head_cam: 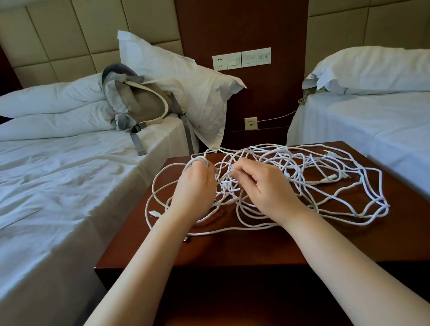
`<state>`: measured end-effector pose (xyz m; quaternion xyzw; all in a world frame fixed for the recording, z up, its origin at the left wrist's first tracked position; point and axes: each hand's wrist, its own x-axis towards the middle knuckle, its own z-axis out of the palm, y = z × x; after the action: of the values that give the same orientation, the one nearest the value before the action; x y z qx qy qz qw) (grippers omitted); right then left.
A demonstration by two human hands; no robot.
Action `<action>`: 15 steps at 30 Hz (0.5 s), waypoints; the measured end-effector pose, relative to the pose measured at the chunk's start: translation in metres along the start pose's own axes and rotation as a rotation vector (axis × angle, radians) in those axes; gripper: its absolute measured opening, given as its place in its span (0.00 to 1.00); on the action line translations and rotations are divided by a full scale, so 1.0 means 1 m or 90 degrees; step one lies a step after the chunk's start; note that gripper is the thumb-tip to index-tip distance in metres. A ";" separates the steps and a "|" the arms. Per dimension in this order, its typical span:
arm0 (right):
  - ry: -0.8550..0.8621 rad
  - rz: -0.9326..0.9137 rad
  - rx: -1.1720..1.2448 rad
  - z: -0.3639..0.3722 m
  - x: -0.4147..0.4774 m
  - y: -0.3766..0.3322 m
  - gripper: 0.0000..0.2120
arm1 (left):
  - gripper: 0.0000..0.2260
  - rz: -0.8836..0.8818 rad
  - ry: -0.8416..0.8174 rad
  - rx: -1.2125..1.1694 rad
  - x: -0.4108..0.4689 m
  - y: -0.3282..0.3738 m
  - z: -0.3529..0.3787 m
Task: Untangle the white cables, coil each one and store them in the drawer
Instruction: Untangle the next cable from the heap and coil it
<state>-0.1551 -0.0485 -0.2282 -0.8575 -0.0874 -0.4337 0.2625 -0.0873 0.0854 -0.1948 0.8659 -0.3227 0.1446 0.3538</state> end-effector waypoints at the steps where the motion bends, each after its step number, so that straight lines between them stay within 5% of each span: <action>1: 0.010 -0.003 -0.003 0.000 0.000 -0.001 0.14 | 0.12 0.006 -0.016 -0.089 0.000 -0.001 0.002; 7: 0.090 -0.022 -0.075 0.000 0.001 -0.001 0.14 | 0.11 -0.111 -0.219 -0.483 -0.001 0.005 0.000; 10: 0.097 -0.003 -0.069 0.000 0.002 0.001 0.14 | 0.15 -0.110 -0.328 -0.529 -0.002 0.002 -0.003; 15: 0.082 0.007 -0.025 -0.002 0.002 0.000 0.12 | 0.17 -0.087 -0.058 -0.480 0.004 -0.005 -0.002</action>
<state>-0.1557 -0.0496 -0.2259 -0.8336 -0.0568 -0.4878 0.2529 -0.0804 0.0875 -0.1944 0.7001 -0.3099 -0.0471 0.6415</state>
